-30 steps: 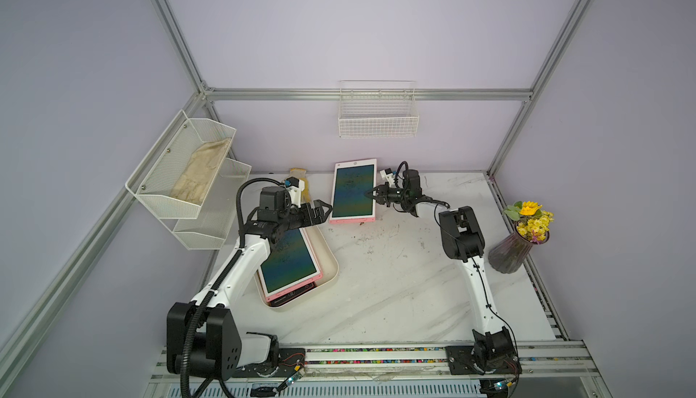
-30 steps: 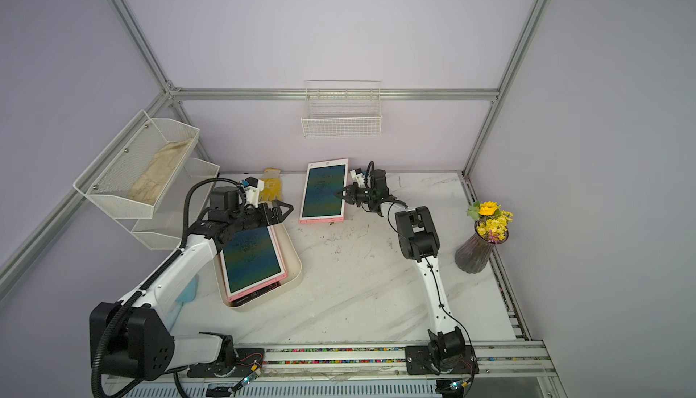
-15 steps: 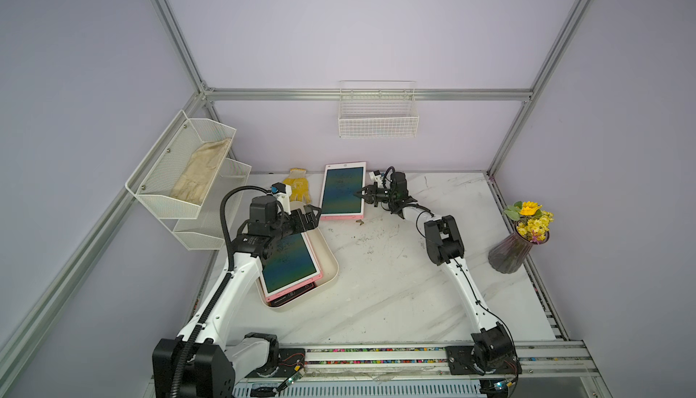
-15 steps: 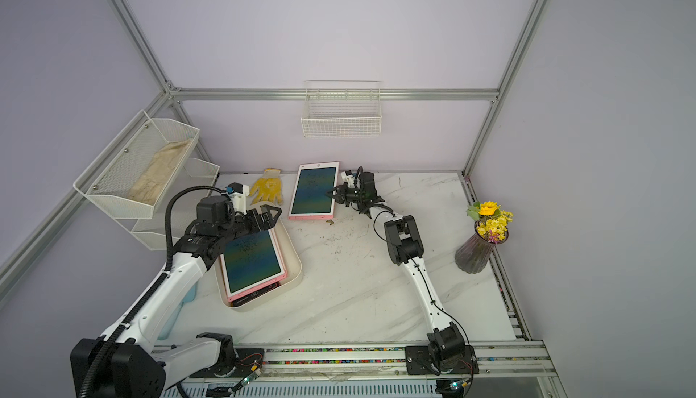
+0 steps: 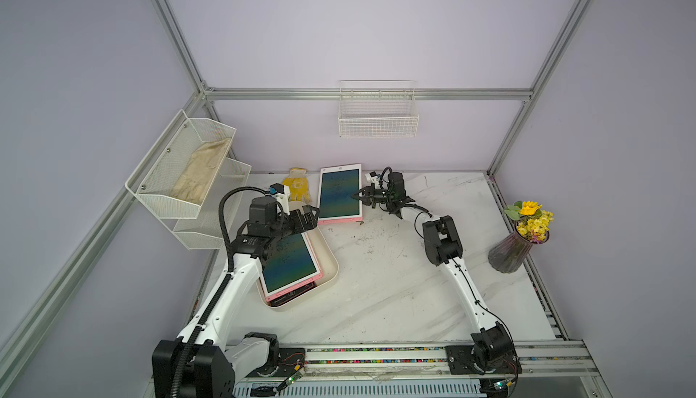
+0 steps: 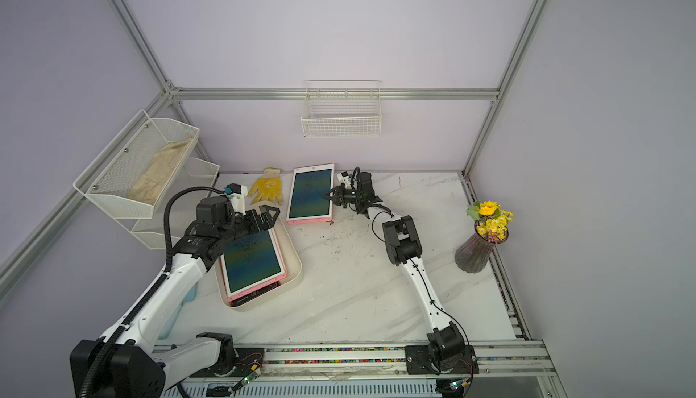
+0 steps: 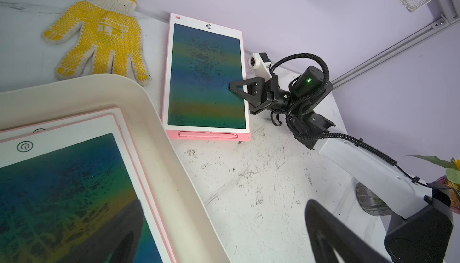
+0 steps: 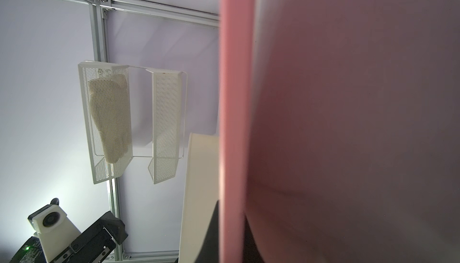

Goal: Take out the writing tablet from the storage box
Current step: Place the writing tablet at the center of the board.

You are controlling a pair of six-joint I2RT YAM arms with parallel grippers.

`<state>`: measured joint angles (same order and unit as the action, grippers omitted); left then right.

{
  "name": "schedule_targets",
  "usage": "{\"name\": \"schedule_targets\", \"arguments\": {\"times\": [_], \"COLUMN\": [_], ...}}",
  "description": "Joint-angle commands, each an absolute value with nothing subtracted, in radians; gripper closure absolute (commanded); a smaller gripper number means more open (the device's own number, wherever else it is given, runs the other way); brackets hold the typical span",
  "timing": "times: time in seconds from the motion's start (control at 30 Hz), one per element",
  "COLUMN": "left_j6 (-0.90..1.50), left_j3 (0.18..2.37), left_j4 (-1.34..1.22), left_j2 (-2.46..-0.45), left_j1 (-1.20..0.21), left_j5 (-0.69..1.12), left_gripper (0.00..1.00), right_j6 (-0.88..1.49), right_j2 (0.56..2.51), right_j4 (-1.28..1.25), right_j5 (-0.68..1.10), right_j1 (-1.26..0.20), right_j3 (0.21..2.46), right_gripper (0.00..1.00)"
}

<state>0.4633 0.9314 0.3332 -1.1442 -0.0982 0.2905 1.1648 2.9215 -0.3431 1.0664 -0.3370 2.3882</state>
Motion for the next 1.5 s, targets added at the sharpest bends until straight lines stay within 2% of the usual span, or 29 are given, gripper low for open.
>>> {"name": "schedule_targets", "arguments": {"times": [0.0, 0.07, 0.23, 0.73, 0.93, 1.0, 1.1, 1.47], "left_j6": [0.462, 0.46, 0.465, 0.475, 0.478, 0.48, 0.48, 0.491], "left_j3": [0.884, 0.88, 0.876, 0.874, 0.876, 0.874, 0.87, 0.864], "left_j4": [0.311, 0.311, 0.311, 0.31, 0.308, 0.305, 0.3, 0.289], "left_j2": [-1.137, -1.138, -1.148, -1.171, -1.187, -1.192, -1.194, -1.187], "left_j1": [-0.091, -0.091, -0.089, -0.086, -0.086, -0.086, -0.086, -0.084], "left_j5": [0.287, 0.288, 0.293, 0.331, 0.344, 0.347, 0.349, 0.352], "left_gripper": [0.0, 0.0, 0.0, 0.0, 0.0, 0.0, 0.0, 0.0], "right_j6": [1.168, 1.149, 1.128, 1.006, 0.961, 0.942, 0.926, 0.91], "right_j2": [2.946, 2.948, 2.968, 2.94, 2.911, 2.91, 2.911, 2.839], "right_j4": [-0.371, -0.337, -0.281, -0.134, -0.095, -0.077, -0.069, -0.108], "right_j5": [1.054, 1.044, 1.027, 0.956, 0.928, 0.926, 0.949, 0.959], "right_j1": [-0.342, -0.341, -0.341, -0.338, -0.328, -0.325, -0.325, -0.324], "right_j3": [2.42, 2.432, 2.475, 2.453, 2.413, 2.413, 2.404, 2.281], "right_gripper": [0.91, 0.84, 0.76, 0.71, 0.74, 0.87, 0.98, 0.99]}}
